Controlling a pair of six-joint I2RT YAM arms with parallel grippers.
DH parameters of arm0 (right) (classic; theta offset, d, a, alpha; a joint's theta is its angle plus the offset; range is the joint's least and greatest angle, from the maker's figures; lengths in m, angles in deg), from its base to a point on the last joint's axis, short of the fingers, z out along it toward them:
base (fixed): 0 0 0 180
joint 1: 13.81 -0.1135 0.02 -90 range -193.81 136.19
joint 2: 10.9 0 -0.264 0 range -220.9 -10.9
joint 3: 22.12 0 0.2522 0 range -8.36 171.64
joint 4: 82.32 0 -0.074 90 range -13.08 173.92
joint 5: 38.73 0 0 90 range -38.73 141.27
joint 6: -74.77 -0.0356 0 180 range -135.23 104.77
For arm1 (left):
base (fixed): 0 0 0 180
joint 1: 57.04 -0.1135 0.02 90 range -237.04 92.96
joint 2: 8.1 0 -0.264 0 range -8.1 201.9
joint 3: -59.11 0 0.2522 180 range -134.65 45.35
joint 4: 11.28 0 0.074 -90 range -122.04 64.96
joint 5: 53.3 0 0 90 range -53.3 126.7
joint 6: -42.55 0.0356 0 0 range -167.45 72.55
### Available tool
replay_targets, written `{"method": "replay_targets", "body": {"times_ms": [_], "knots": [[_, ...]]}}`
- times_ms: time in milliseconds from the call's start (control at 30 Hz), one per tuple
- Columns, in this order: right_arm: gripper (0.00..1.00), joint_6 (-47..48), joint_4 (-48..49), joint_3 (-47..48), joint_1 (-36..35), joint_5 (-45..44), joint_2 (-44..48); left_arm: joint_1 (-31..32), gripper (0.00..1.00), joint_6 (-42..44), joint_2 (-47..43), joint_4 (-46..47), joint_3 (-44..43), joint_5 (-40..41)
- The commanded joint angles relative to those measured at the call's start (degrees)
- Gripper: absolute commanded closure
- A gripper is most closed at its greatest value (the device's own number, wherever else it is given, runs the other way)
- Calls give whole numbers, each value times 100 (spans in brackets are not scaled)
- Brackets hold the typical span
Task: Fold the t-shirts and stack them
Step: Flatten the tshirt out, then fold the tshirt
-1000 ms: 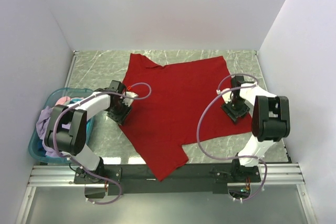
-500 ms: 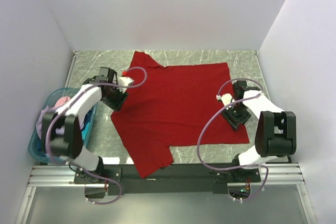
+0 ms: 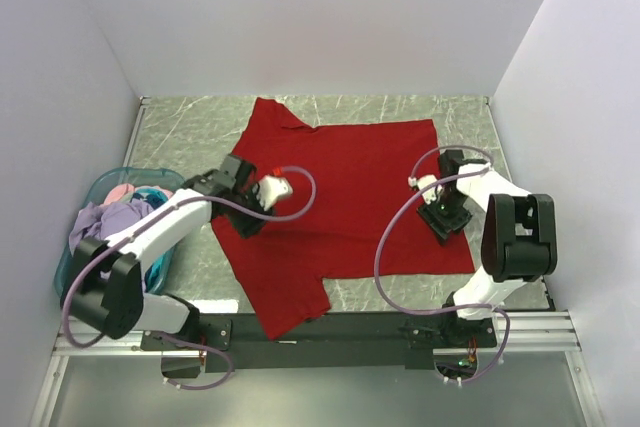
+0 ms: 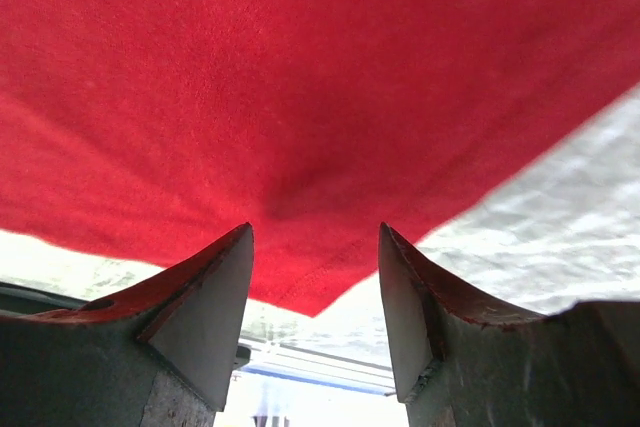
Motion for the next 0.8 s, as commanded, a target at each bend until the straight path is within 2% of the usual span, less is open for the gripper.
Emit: {"method": "replay_targets", "body": {"times_ms": [0,100,200,367,467,500,567,600,767], "knots": [[40,-21,246,-312,-99,-377,-99,184,47,59,114,159,443,441],[41,32,360,-567,-99,-483,-90,192,48,112,79,80,734,522],[44,146,134,-796,-319,-414,119,192,48,182,-227,-235,832,242],[44,498,-693,-464,-302,113,708,175,46,411,-483,-904,210,-172],[43,463,-1027,404,-153,578,710,87,45,429,-352,-905,-483,-269],[42,393,-1115,990,5,675,623,17,43,307,-186,-818,-678,-278],[42,191,-1212,1625,172,1078,264,-325,42,148,199,-501,-1309,-480],[42,86,-1187,2203,208,1176,122,-474,42,-113,359,-344,-1530,-550],[42,-775,-862,3806,349,1397,-1027,-1362,36,-1169,1430,561,-3110,-752]]}}
